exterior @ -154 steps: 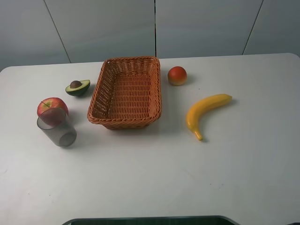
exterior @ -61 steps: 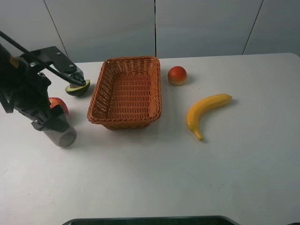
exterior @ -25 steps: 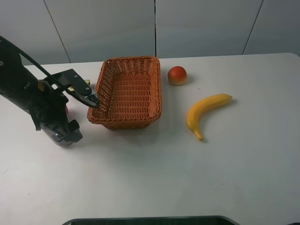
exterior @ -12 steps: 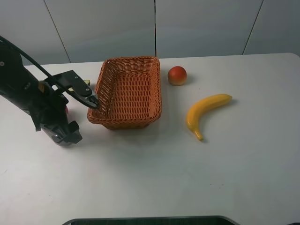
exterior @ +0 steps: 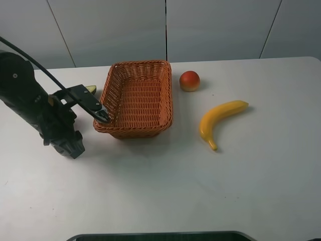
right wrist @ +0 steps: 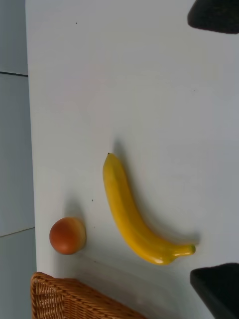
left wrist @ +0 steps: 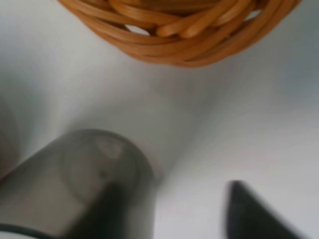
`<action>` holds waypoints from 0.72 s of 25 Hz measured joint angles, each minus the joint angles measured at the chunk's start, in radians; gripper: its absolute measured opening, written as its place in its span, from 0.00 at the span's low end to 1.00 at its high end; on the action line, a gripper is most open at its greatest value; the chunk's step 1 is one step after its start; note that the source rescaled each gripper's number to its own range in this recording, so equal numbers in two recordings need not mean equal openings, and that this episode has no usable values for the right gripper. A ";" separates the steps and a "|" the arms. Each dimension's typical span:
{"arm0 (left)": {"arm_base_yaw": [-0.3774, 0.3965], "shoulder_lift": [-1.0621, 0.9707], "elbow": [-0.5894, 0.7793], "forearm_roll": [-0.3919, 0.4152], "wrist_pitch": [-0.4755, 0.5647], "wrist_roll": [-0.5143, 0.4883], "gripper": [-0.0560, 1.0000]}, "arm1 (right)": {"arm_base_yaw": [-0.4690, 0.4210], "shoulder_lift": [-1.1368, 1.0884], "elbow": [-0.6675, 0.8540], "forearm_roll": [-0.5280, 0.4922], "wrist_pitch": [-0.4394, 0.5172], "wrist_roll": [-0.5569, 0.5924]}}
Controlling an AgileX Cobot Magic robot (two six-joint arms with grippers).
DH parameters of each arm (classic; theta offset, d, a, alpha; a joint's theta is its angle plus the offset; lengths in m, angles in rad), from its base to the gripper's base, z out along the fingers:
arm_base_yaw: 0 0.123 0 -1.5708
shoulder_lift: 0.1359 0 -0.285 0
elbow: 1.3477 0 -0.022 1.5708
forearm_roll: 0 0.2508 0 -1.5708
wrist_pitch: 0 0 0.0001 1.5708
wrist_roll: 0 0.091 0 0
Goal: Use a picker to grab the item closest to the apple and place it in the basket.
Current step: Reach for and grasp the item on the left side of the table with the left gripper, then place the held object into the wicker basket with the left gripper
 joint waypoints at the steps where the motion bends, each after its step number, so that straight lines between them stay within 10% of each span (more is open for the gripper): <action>1: 0.000 0.000 0.000 0.000 0.000 0.000 0.19 | 0.000 0.000 0.000 0.000 0.000 0.000; 4: 0.000 0.000 0.000 0.000 -0.002 0.000 0.06 | 0.000 0.000 0.000 0.000 0.000 0.000; 18: 0.000 0.000 0.000 0.009 -0.002 -0.002 0.06 | 0.000 0.000 0.000 0.000 0.000 0.000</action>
